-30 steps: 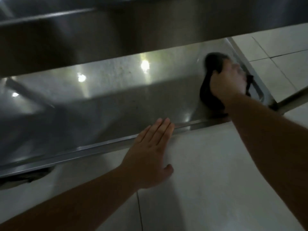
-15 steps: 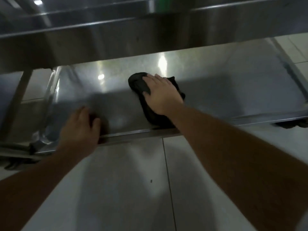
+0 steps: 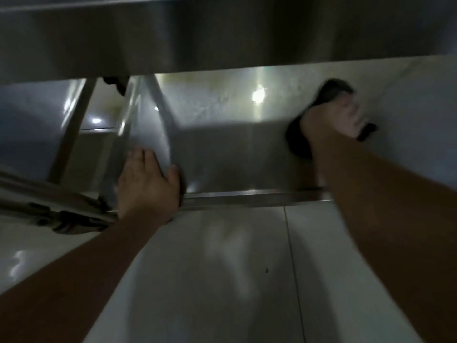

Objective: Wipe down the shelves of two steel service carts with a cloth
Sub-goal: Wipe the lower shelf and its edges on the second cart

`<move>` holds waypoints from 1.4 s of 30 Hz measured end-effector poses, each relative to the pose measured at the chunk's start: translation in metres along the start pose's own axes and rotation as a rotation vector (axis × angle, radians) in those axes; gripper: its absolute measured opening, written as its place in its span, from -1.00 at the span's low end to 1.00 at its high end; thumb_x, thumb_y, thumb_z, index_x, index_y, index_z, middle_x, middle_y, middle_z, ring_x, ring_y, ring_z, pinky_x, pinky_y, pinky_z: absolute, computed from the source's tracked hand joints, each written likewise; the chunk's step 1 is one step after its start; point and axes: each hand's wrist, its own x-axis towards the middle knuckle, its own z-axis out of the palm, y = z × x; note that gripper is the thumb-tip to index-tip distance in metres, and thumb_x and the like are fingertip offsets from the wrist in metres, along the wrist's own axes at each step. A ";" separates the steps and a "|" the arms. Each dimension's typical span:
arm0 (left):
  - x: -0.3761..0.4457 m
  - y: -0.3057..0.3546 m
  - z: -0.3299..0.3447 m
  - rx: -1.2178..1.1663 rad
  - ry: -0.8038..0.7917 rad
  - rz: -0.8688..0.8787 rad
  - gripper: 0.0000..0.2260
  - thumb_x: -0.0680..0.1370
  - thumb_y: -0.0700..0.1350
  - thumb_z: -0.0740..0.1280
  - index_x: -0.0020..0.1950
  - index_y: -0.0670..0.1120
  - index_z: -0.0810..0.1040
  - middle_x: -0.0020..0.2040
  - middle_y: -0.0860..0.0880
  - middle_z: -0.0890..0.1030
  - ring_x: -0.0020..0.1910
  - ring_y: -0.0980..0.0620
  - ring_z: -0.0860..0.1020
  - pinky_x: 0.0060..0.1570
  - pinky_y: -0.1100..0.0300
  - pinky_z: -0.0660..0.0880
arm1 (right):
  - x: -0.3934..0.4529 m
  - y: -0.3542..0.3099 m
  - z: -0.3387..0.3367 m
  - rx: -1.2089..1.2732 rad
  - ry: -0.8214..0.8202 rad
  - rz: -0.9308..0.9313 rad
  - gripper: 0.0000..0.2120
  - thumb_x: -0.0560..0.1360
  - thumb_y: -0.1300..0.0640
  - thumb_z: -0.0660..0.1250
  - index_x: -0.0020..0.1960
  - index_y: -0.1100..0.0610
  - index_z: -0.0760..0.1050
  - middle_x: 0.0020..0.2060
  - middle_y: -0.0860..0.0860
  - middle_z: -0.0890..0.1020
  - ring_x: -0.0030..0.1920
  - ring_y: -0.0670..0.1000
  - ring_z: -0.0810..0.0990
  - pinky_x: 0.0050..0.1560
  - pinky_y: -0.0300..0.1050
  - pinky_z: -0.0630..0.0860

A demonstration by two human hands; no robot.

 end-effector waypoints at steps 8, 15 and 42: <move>-0.003 -0.005 0.000 -0.006 -0.037 0.003 -0.39 0.72 0.09 0.06 0.70 -0.19 0.14 0.70 -0.23 0.17 0.69 -0.21 0.11 0.61 -0.13 0.08 | -0.110 -0.162 0.028 -0.045 -0.405 -0.932 -0.43 0.70 -0.02 0.11 0.67 0.07 0.17 0.65 0.05 0.26 0.63 0.12 0.19 0.64 0.08 0.07; -0.004 -0.008 0.004 -0.019 0.016 -0.008 -0.38 0.68 0.11 0.02 0.67 -0.18 0.23 0.68 -0.22 0.24 0.68 -0.19 0.15 0.61 -0.13 0.11 | 0.012 0.010 -0.030 0.043 -0.191 -0.636 -0.54 0.61 -0.02 0.20 0.50 -0.06 0.41 0.42 0.10 0.57 0.40 0.21 0.53 0.46 0.09 0.43; -0.011 0.021 -0.031 0.223 -0.064 0.149 -0.42 0.67 0.09 0.07 0.38 -0.41 0.43 0.41 -0.50 0.41 0.39 -0.50 0.40 0.31 -0.37 0.41 | 0.019 0.176 -0.096 -0.110 -0.139 -0.279 -0.48 0.69 -0.06 0.14 0.60 0.10 0.26 0.49 0.21 0.44 0.47 0.28 0.41 0.49 0.21 0.32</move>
